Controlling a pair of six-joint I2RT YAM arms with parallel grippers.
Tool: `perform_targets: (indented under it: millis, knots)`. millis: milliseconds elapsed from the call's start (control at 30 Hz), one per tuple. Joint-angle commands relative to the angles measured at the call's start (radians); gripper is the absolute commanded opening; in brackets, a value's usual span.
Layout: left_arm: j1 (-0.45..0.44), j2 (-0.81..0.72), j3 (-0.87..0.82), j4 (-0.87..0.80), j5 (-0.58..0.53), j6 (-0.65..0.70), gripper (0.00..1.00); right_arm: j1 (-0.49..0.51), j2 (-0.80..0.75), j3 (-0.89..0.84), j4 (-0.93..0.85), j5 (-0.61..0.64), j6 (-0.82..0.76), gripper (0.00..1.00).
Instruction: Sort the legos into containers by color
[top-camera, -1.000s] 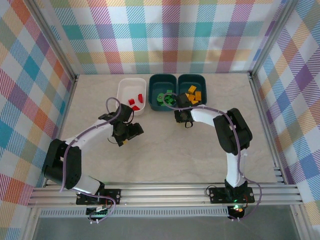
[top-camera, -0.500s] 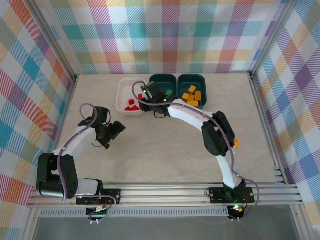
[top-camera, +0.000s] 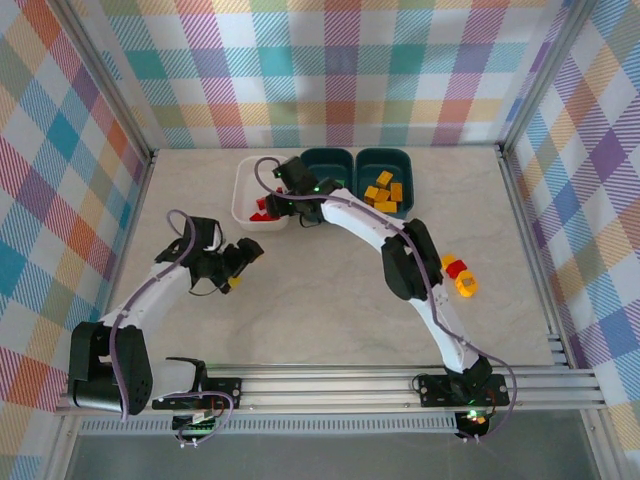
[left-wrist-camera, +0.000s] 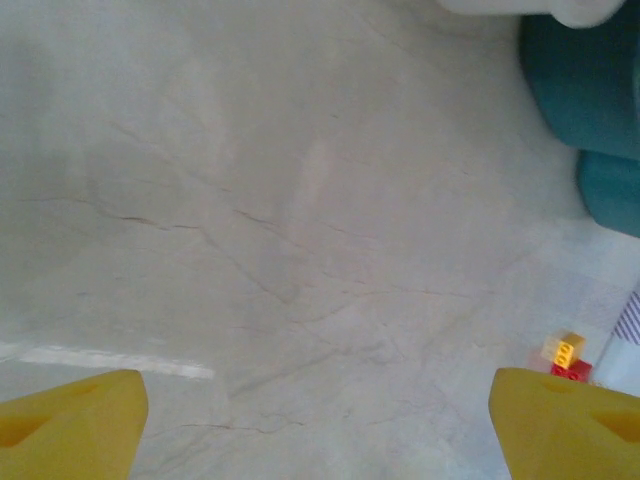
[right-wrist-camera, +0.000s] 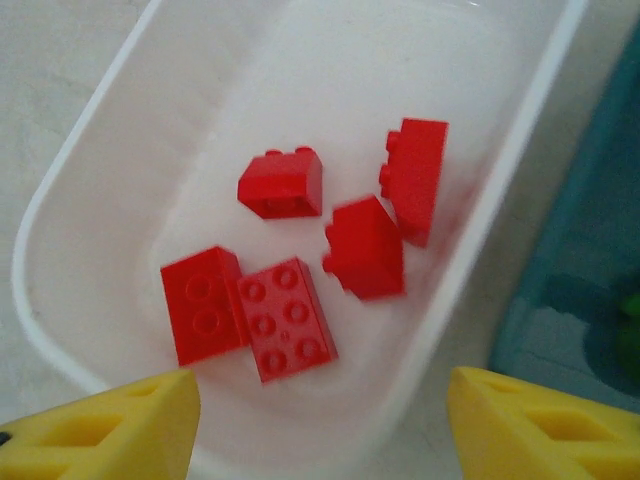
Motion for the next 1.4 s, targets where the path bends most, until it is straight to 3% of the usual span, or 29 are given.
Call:
perform_targets:
  millis: [0, 167, 300, 433, 600, 733, 900, 1167, 1267, 1367]
  knots:
    - [-0.081, 0.007, -0.002, 0.079, 0.031, 0.012, 0.89, -0.005, -0.253, -0.137, 0.035, 0.091, -0.049, 0.67]
    - [-0.294, 0.067, 0.023, 0.179, -0.026, 0.008, 0.89, -0.111, -0.608, -0.610, 0.059, 0.255, 0.012, 0.74]
    - [-0.418, 0.190, 0.070, 0.274, 0.003, 0.010, 0.89, -0.381, -0.852, -0.947, -0.049, 0.233, 0.231, 0.77]
    - [-0.490, 0.314, 0.153, 0.301, 0.038, 0.025, 0.89, -0.630, -1.064, -1.188, -0.090, 0.196, 0.321, 0.85]
    - [-0.519, 0.408, 0.220, 0.301, 0.074, 0.042, 0.89, -0.816, -1.141, -1.312, -0.159, 0.123, 0.406, 0.88]
    - [-0.519, 0.420, 0.214, 0.298, 0.078, 0.055, 0.89, -0.885, -1.111, -1.382, -0.143, 0.121, 0.426, 0.96]
    - [-0.519, 0.423, 0.187, 0.295, 0.076, 0.069, 0.89, -0.865, -1.027, -1.411, -0.018, -0.099, 0.295, 0.91]
    - [-0.519, 0.429, 0.203, 0.268, 0.074, 0.086, 0.89, -0.685, -0.987, -1.391, 0.077, -0.186, 0.256, 0.91]
    - [-0.519, 0.429, 0.208, 0.259, 0.068, 0.090, 0.89, -0.606, -0.967, -1.345, 0.029, -0.136, 0.253, 0.90]
    - [-0.518, 0.430, 0.207, 0.253, 0.066, 0.089, 0.89, -0.594, -0.952, -1.301, -0.073, 0.023, 0.287, 0.90]
